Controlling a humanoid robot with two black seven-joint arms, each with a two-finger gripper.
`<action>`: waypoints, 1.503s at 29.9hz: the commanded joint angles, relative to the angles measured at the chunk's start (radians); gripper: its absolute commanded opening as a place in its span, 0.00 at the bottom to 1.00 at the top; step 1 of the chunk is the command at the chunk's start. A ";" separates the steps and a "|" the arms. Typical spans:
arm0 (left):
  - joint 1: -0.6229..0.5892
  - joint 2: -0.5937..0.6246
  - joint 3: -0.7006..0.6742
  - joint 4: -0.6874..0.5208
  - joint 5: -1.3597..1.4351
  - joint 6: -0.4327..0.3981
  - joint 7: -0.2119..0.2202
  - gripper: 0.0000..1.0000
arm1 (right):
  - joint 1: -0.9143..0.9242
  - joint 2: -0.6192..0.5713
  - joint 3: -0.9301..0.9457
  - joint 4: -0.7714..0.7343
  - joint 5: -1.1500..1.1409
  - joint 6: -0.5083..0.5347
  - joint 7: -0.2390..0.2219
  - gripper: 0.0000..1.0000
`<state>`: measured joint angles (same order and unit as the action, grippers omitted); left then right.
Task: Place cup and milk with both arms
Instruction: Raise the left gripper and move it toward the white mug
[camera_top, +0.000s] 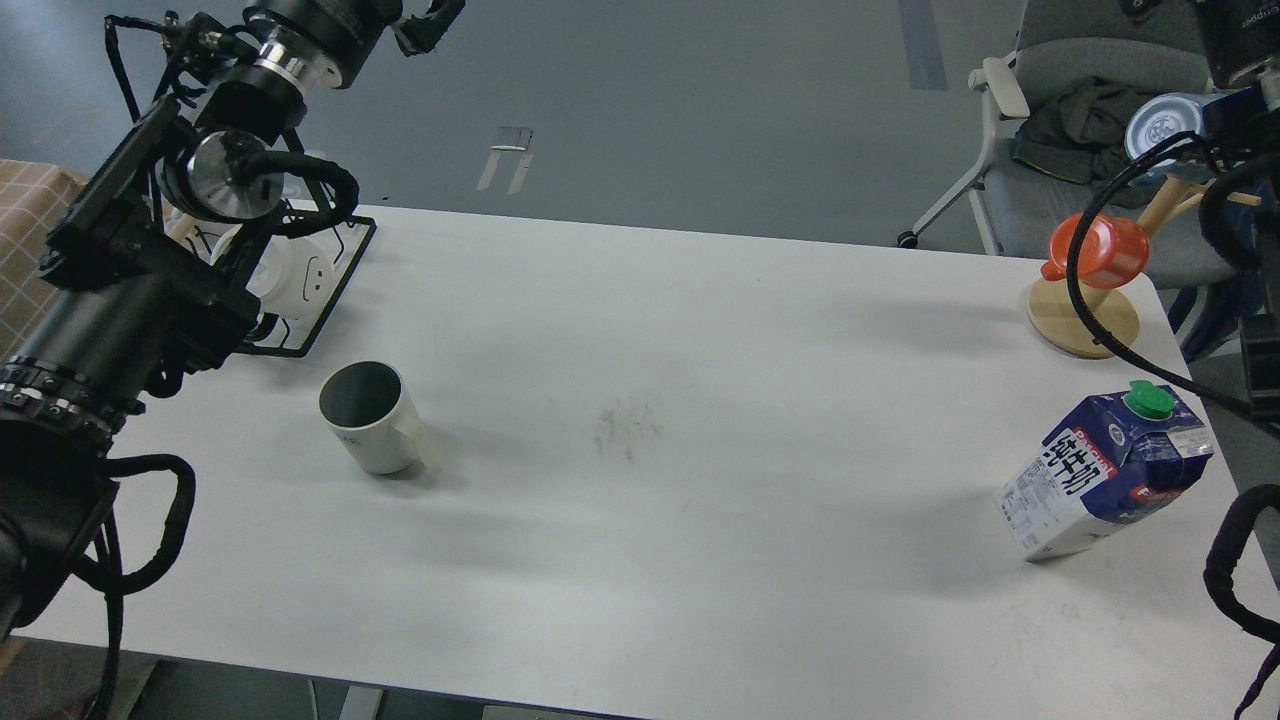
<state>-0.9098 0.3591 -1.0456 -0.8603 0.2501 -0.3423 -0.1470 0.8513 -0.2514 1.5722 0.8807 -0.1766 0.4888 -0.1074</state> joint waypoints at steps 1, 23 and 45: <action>0.055 0.033 -0.001 -0.072 0.001 0.011 -0.008 0.98 | 0.000 -0.002 0.000 0.000 0.000 0.000 0.000 1.00; 0.445 0.635 0.049 -0.629 0.270 -0.146 -0.060 0.98 | -0.044 -0.002 0.037 0.015 0.005 0.000 0.000 1.00; 0.442 0.686 0.103 -0.660 1.339 -0.146 -0.154 0.98 | -0.093 -0.012 0.101 0.007 0.017 0.000 0.003 1.00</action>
<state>-0.4621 1.0437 -0.9751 -1.5189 1.5062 -0.4889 -0.2947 0.7795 -0.2638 1.6716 0.8888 -0.1600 0.4887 -0.1055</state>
